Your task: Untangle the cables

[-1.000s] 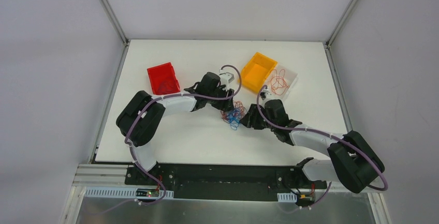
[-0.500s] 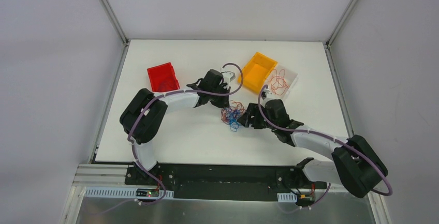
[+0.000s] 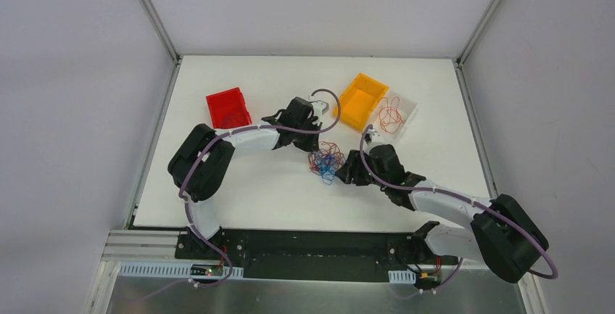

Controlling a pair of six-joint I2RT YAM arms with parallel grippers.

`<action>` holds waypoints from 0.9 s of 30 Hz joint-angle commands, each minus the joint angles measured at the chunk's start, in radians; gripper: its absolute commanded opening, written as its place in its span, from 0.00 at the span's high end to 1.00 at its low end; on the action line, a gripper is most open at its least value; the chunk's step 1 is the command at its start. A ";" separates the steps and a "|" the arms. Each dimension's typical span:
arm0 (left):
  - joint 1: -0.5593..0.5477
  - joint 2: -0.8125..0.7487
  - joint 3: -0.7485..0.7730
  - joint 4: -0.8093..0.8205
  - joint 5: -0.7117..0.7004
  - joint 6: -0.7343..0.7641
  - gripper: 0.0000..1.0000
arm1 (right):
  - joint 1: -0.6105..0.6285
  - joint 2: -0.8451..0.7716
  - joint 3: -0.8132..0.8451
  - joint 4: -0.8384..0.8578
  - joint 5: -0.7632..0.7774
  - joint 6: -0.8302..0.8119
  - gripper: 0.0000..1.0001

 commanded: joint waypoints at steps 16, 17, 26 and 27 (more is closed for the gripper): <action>0.020 -0.021 0.035 -0.045 -0.021 0.037 1.00 | 0.051 0.066 0.077 -0.080 0.184 -0.052 0.64; 0.020 -0.022 0.035 -0.046 -0.021 0.037 1.00 | 0.053 0.066 0.078 -0.080 0.183 -0.053 0.69; 0.034 -0.043 0.020 -0.054 -0.067 0.033 1.00 | 0.054 0.019 0.060 -0.088 0.233 -0.033 1.00; 0.038 -0.049 0.013 -0.053 -0.082 0.028 1.00 | 0.053 0.008 0.053 -0.087 0.256 -0.027 1.00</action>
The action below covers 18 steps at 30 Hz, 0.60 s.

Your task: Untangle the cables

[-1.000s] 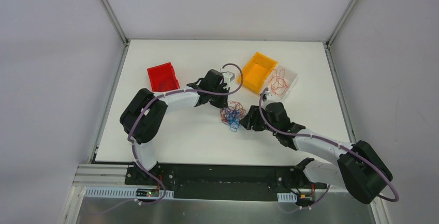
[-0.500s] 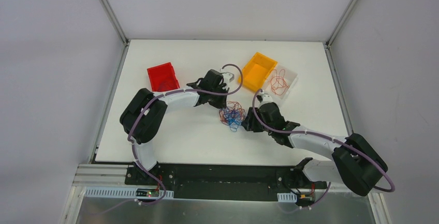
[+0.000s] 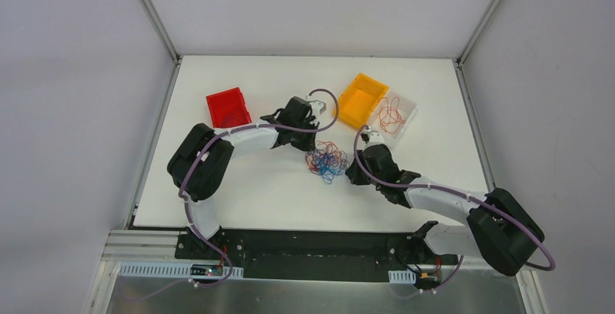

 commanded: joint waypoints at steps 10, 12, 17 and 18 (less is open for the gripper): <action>0.073 -0.241 -0.124 -0.018 -0.254 -0.071 1.00 | -0.074 -0.206 0.017 -0.223 0.379 0.183 1.00; 0.097 -0.288 -0.159 -0.018 -0.299 -0.099 1.00 | -0.126 -0.271 0.019 -0.342 0.457 0.285 1.00; 0.129 -0.424 -0.243 -0.015 -0.458 -0.153 1.00 | -0.256 -0.455 0.021 -0.487 0.487 0.400 1.00; 0.130 -0.448 -0.260 -0.010 -0.495 -0.159 1.00 | -0.277 -0.484 0.027 -0.511 0.489 0.411 1.00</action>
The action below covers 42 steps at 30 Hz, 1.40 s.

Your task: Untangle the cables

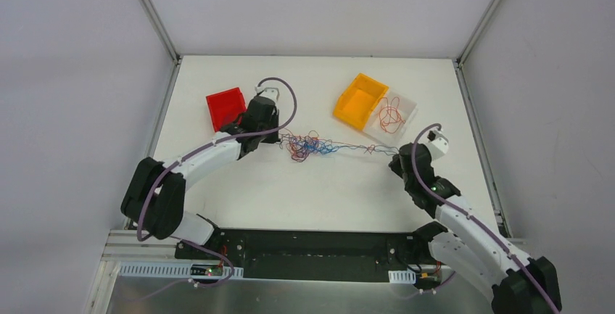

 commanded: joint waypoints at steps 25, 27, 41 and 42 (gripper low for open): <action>0.010 -0.367 -0.246 0.106 -0.588 -0.148 1.00 | -0.289 -0.204 0.119 -0.282 -0.064 0.001 1.00; 0.009 -0.359 -0.251 0.141 -0.473 -0.107 1.00 | -0.288 -0.214 0.101 -0.196 -0.242 -0.084 0.97; -0.009 -0.251 -0.197 0.262 0.153 0.070 0.25 | -0.237 -0.045 0.171 -0.174 -0.470 -0.103 0.23; -0.011 -0.238 -0.197 0.282 0.210 0.079 0.22 | -0.217 -0.020 0.178 -0.164 -0.480 -0.124 0.25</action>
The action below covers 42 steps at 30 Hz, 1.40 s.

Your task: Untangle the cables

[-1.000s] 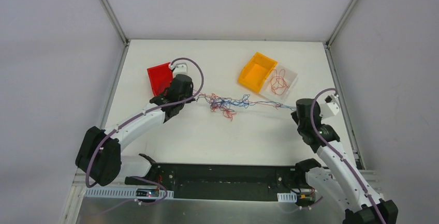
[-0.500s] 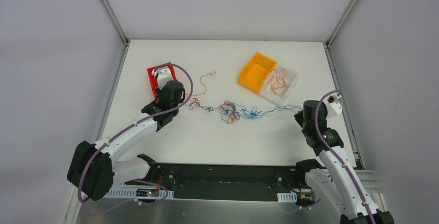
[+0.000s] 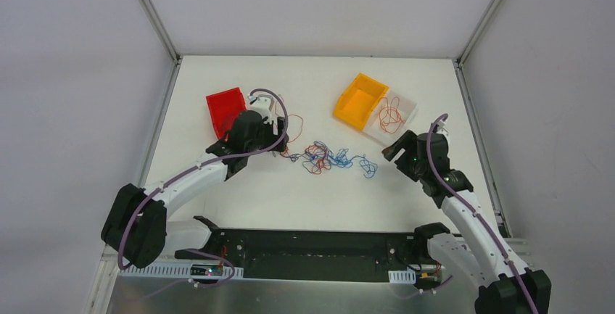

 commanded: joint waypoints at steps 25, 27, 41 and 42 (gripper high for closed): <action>-0.056 0.343 0.244 0.007 0.525 0.081 0.17 | 0.321 0.331 0.203 0.091 0.010 -0.262 1.00; -0.056 0.335 0.238 0.015 0.523 0.081 0.17 | 0.321 0.289 0.235 0.078 -0.029 -0.269 1.00; -0.056 0.208 0.122 0.153 0.495 0.072 0.17 | 0.323 0.229 0.706 -0.203 -0.190 -0.319 0.89; -0.056 0.205 0.119 0.155 0.496 0.072 0.17 | 0.323 0.246 0.724 -0.229 -0.159 -0.326 0.67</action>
